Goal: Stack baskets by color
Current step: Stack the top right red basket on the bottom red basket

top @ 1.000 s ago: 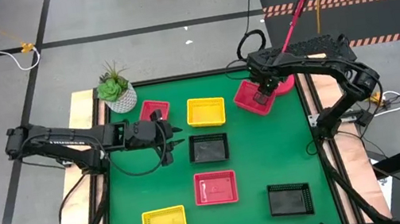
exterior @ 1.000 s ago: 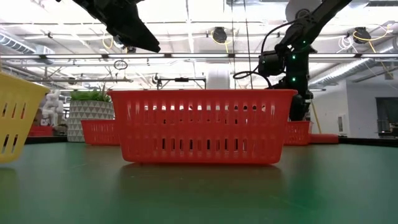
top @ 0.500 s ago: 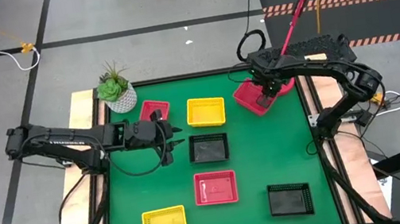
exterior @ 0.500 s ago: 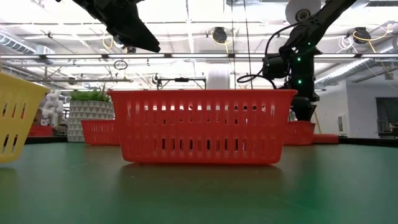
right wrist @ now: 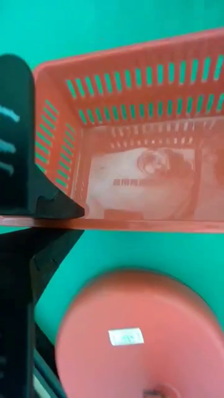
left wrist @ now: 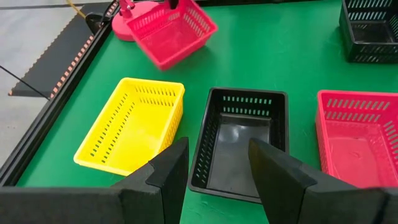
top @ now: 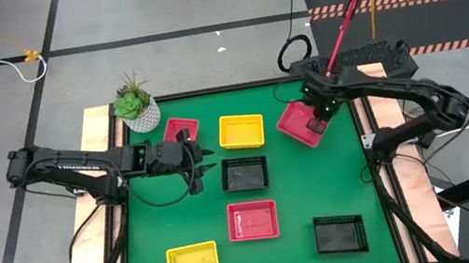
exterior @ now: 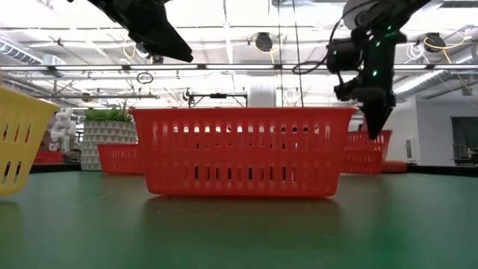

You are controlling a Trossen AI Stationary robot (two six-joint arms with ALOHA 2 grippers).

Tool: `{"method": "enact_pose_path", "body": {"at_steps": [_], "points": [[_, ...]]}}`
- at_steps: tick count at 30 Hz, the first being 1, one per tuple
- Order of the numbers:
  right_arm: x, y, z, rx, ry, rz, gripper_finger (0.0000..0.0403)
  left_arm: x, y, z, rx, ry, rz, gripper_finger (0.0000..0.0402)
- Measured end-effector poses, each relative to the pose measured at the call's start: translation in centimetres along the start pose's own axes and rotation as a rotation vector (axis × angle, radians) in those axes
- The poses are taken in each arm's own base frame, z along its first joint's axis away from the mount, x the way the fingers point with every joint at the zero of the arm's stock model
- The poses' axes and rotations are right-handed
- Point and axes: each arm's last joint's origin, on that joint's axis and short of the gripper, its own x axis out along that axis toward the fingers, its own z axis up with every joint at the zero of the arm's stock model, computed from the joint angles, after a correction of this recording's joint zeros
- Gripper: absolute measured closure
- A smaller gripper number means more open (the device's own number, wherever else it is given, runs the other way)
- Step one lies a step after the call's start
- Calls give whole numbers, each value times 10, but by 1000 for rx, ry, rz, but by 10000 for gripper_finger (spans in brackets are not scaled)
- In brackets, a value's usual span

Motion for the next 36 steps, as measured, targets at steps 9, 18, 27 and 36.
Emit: {"method": "enact_pose_path", "body": {"at_steps": [9, 18, 27, 36], "points": [[-52, 27, -19, 16, -38, 84, 397, 0, 0, 0, -3, -1, 0, 231], [-105, 67, -27, -42, -137, 183, 397, 0, 0, 0, -6, 0, 0, 231], [-143, 115, -39, -147, -189, 309, 398, 0, 0, 0, -71, 2, -1, 231], [-154, 163, -47, -279, -245, 421, 398, -4, -18, -1, -148, 1, -59, 231]]}}
